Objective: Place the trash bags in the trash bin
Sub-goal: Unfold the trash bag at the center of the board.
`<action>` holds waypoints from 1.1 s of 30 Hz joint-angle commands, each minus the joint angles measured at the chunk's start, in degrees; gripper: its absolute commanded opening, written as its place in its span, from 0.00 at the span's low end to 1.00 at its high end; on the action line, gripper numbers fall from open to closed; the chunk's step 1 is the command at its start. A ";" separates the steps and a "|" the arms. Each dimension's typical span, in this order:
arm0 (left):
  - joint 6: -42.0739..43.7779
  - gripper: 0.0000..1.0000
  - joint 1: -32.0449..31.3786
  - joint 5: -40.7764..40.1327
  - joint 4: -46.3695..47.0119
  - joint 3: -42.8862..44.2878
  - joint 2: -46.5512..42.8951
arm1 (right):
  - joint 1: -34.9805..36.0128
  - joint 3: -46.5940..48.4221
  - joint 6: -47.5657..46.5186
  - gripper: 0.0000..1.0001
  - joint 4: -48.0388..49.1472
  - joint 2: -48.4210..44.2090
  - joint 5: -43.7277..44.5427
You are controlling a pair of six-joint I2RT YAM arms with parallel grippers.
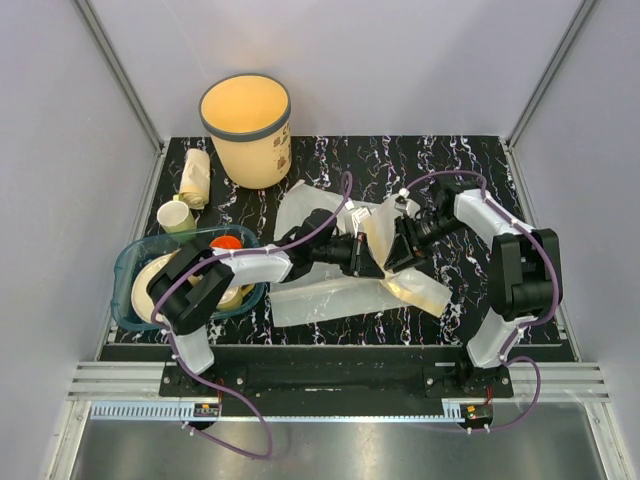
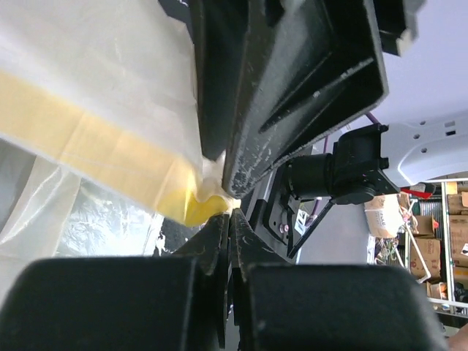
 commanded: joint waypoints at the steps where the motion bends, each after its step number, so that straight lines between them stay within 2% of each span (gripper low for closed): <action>1: 1.66 0.00 -0.32 1.69 5.41 -0.35 -3.82 | -0.75 -0.04 1.20 0.49 1.15 -0.84 -2.47; 9: 2.80 0.00 -0.32 2.30 5.05 -0.61 -4.26 | 0.21 -0.40 3.93 0.49 2.47 -0.23 -7.04; 15: 3.77 0.00 -0.32 2.21 4.97 -0.97 -4.43 | 1.00 -0.49 1.20 0.49 -1.48 1.62 -13.37; 20: 4.91 0.00 -0.24 2.30 4.00 -0.62 -4.70 | 1.53 -1.72 1.20 0.47 -1.57 1.71 -13.20; 22: 5.52 0.00 -0.24 2.30 3.74 -0.44 -4.87 | 1.79 -2.07 1.20 0.42 -1.75 1.97 -13.46; 23: 5.53 0.00 -0.24 2.30 3.65 -0.44 -4.87 | 1.97 -2.24 1.20 0.32 -1.75 1.97 -13.38; 25: 5.53 0.00 -0.24 2.57 4.00 -0.53 -5.05 | 1.97 -2.42 1.47 0.21 -1.40 1.80 -12.85; 26: 5.53 0.00 -0.24 2.57 4.00 -0.70 -5.31 | 2.06 -2.33 1.47 0.06 -1.31 1.80 -12.59; 27: 5.87 0.00 -0.24 2.83 3.65 -0.70 -5.40 | 2.06 -2.16 1.47 0.00 -1.40 1.88 -12.41; 31: 9.03 0.00 0.29 3.36 0.14 -1.66 -7.50 | 1.62 -0.23 1.29 0.00 -1.40 1.10 -10.92; 33: 12.62 0.04 0.64 3.44 -4.15 -2.11 -9.69 | 1.18 0.04 1.20 0.00 -1.22 0.05 -10.04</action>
